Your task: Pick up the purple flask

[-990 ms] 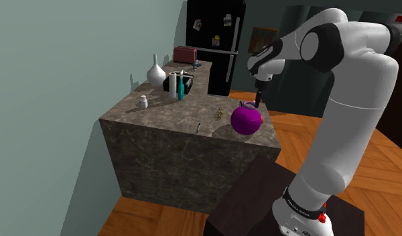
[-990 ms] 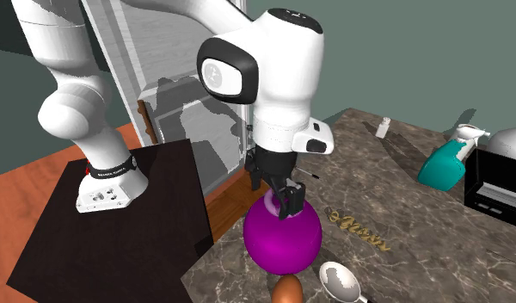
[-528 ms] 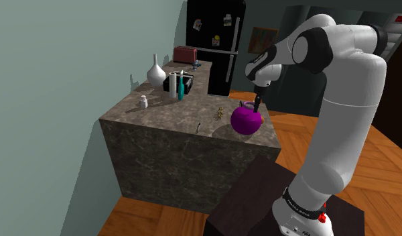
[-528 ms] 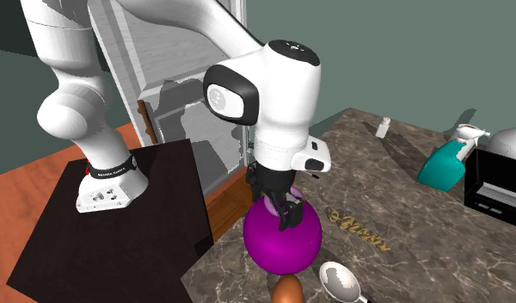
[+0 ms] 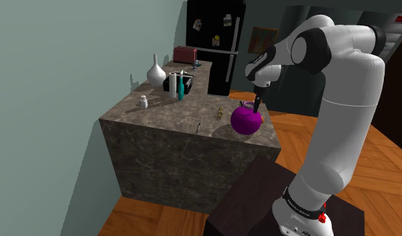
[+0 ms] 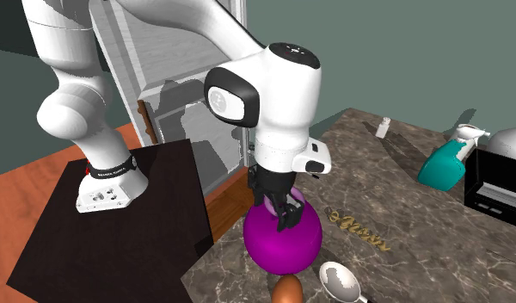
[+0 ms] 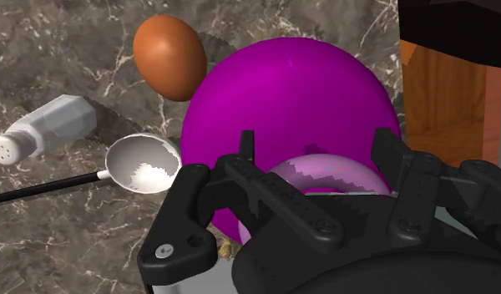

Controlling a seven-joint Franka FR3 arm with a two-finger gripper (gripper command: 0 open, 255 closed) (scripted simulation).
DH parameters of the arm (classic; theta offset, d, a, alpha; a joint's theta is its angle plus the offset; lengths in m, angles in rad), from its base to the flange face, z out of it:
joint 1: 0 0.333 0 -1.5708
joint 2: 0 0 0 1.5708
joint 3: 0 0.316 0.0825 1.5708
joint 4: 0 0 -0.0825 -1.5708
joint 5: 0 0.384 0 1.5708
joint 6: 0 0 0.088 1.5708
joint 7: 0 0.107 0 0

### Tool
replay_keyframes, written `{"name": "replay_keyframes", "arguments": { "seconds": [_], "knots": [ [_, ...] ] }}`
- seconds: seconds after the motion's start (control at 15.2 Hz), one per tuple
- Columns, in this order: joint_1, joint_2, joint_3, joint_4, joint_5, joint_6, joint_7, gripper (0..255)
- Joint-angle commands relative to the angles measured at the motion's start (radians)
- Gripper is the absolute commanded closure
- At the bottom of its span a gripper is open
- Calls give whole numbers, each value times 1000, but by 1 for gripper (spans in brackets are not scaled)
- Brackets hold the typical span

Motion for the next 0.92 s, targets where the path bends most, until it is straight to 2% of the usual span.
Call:
{"name": "replay_keyframes", "arguments": {
  "seconds": [0.0, 0.13, 0.86],
  "knots": [
    [0, 2, 0, -1, 0, 1, 1, 255],
    [1, 1, 0, -2, 0, 1, 2, 255],
    [24, -89, -22, 61, -75, -129, 49, 255]
  ]
}}
